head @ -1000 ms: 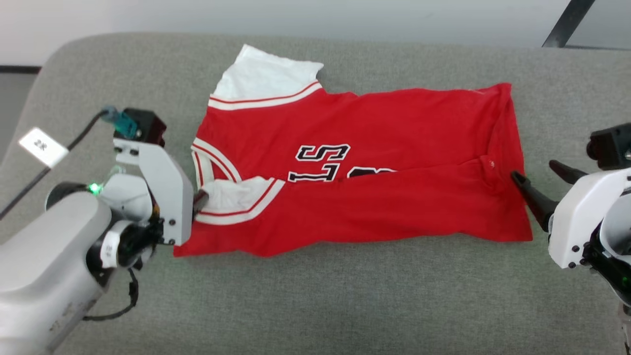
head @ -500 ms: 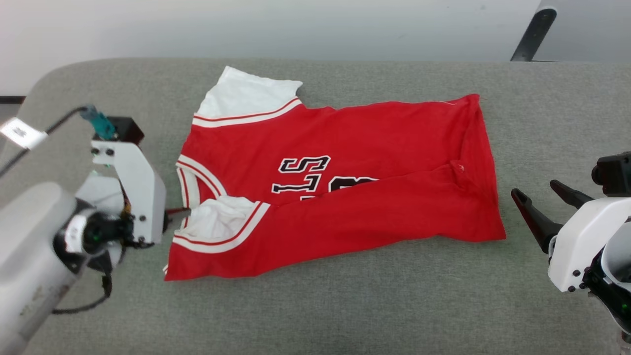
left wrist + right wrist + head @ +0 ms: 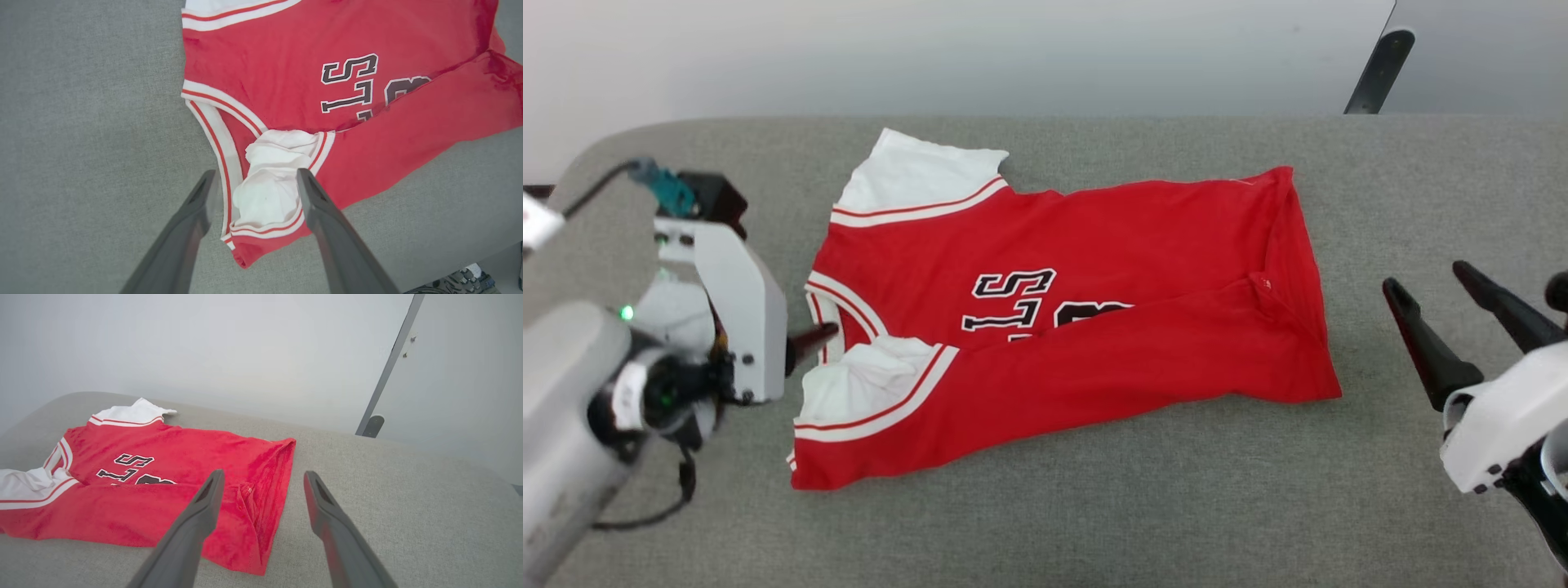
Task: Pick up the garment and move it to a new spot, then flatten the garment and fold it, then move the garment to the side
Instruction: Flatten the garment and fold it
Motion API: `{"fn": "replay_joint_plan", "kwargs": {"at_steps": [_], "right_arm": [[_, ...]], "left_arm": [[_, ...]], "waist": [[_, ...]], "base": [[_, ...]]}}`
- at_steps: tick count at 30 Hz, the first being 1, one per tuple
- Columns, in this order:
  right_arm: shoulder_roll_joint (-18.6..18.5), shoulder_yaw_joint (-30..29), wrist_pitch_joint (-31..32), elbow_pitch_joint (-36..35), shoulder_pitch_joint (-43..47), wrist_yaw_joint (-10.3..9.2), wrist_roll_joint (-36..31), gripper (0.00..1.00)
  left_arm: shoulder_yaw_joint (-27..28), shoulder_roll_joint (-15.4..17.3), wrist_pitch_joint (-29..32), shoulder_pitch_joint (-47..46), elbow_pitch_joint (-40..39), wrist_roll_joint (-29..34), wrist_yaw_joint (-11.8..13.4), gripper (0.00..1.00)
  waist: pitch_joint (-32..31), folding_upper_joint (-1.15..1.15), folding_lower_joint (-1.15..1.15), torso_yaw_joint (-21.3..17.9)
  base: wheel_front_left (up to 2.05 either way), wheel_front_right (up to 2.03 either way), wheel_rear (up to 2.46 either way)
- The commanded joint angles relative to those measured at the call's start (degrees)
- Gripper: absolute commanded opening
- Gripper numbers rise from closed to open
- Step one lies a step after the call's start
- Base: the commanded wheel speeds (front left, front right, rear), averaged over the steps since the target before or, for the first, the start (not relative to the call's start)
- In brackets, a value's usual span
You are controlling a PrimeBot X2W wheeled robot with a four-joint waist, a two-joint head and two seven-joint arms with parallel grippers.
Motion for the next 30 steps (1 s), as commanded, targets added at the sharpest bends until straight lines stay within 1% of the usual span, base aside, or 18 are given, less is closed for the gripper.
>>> {"fn": "replay_joint_plan", "kwargs": {"at_steps": [1,4,7,9,12,17,21,26,29,30], "right_arm": [[0.1,-0.3,-1.6,-0.8,1.0,-0.07,-0.3,1.00],[0.5,-1.2,-5.2,-1.9,2.4,-0.07,-1.2,1.00],[1.3,-2.1,-8.2,-3.1,4.0,-0.07,-1.9,1.00],[2.4,-2.8,-9.3,-3.7,4.8,-0.07,-1.8,1.00],[3.4,-3.2,-9.7,-4.6,5.6,-0.07,-2.2,1.00],[4.6,-2.9,-9.1,-5.8,5.6,-0.07,-2.1,1.00],[5.3,-2.8,-8.5,-6.6,5.1,-0.07,-1.8,1.00],[5.9,-3.2,-7.6,-7.2,4.6,-0.07,-1.8,1.00],[6.1,-3.4,-6.9,-7.5,4.4,-0.07,-1.7,1.00],[6.2,-3.4,-6.6,-7.5,4.4,-0.07,-1.6,1.00]], "left_arm": [[0.3,0.5,-0.9,1.5,-1.0,0.1,1.0,1.00],[0.8,1.1,-2.5,4.8,-3.9,-1.2,3.4,1.00],[0.3,1.9,-1.3,7.6,-6.1,-2.8,5.7,1.00],[0.4,1.9,-0.5,9.1,-6.4,-4.3,7.0,1.00],[-0.2,2.0,1.1,10.7,-5.4,-5.9,7.6,1.00],[-0.8,1.0,3.2,11.1,-0.2,-7.5,6.4,1.00],[-1.0,-0.5,3.4,10.6,4.8,-8.0,4.4,1.00],[-0.9,-4.2,3.2,10.6,11.5,-9.6,1.5,1.00],[-0.8,-6.4,3.6,10.5,15.3,-10.6,1.1,1.00],[-1.1,-7.0,3.8,10.5,16.1,-10.6,0.4,1.00]], "waist": [[-0.6,0.00,0.00,0.1],[-1.2,0.00,0.00,0.3],[-1.6,0.00,0.00,0.4],[-1.4,0.00,0.00,0.1],[-0.7,0.00,0.00,-0.8],[1.1,0.00,0.00,-2.9],[2.4,0.00,0.00,-4.2],[3.8,0.00,0.00,-4.9],[4.4,0.00,0.00,-5.0],[4.6,0.00,0.00,-4.9]], "base": [[0.00,0.00,0.00],[0.00,0.00,0.00],[0.00,0.00,0.00],[0.00,0.00,0.00],[0.00,0.00,0.00],[0.00,0.00,0.00],[0.00,0.00,0.00],[0.00,0.00,0.00],[0.00,0.00,0.00],[0.00,0.00,0.00]]}}
